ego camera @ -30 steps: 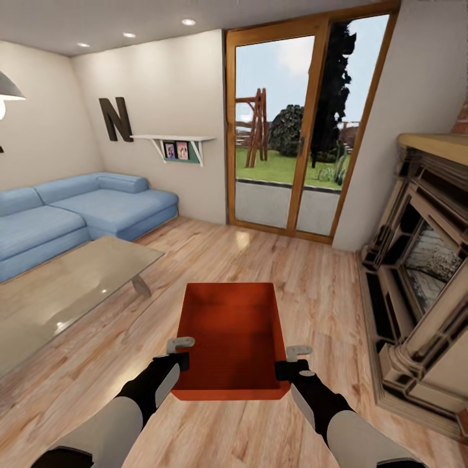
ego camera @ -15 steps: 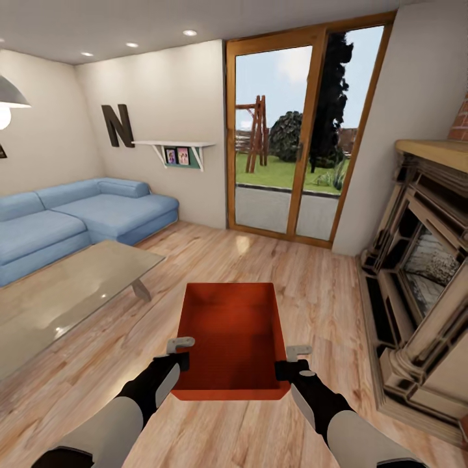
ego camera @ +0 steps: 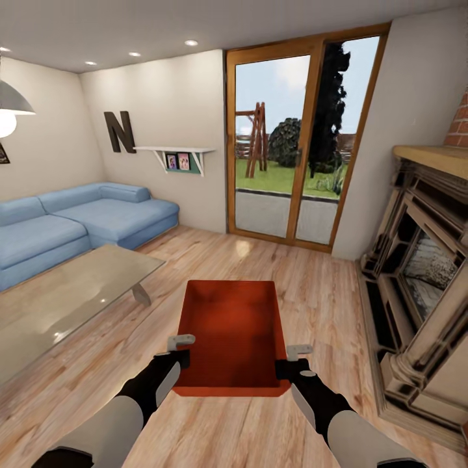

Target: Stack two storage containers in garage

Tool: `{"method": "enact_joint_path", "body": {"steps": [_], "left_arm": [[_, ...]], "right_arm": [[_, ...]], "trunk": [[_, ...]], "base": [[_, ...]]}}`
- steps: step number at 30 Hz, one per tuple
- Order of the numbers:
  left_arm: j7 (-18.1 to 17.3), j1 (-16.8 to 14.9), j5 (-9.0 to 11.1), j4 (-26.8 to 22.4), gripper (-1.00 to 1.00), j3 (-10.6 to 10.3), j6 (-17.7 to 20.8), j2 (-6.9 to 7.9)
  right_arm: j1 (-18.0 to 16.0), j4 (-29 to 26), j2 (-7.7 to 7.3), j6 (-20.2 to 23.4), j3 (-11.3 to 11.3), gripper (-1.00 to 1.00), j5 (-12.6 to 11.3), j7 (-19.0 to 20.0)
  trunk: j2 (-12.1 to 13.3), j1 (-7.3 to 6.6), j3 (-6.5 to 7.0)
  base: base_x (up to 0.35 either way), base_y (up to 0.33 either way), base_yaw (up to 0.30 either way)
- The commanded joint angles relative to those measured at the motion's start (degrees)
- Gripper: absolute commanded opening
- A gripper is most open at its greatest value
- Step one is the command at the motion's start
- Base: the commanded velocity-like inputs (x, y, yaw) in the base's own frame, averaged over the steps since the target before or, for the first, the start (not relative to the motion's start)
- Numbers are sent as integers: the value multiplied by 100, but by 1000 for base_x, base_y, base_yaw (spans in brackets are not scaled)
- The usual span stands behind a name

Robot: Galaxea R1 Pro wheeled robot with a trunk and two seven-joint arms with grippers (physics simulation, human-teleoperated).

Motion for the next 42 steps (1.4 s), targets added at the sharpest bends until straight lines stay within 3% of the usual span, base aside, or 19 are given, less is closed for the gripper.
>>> {"method": "enact_joint_path", "body": {"steps": [1,42], "left_arm": [[80,-5,111,-13,-100,215,38,32],[81,-5,111,-15,-100,215,46,32]], "right_arm": [[-1,-35,-8,27,79,-100,7,-47],[-1,-35,-8,27,79,-100,7,-47]], "trunk": [[-5,1,2],[-5,1,365]], "base": [[0,0,0],[0,0,0]]}}
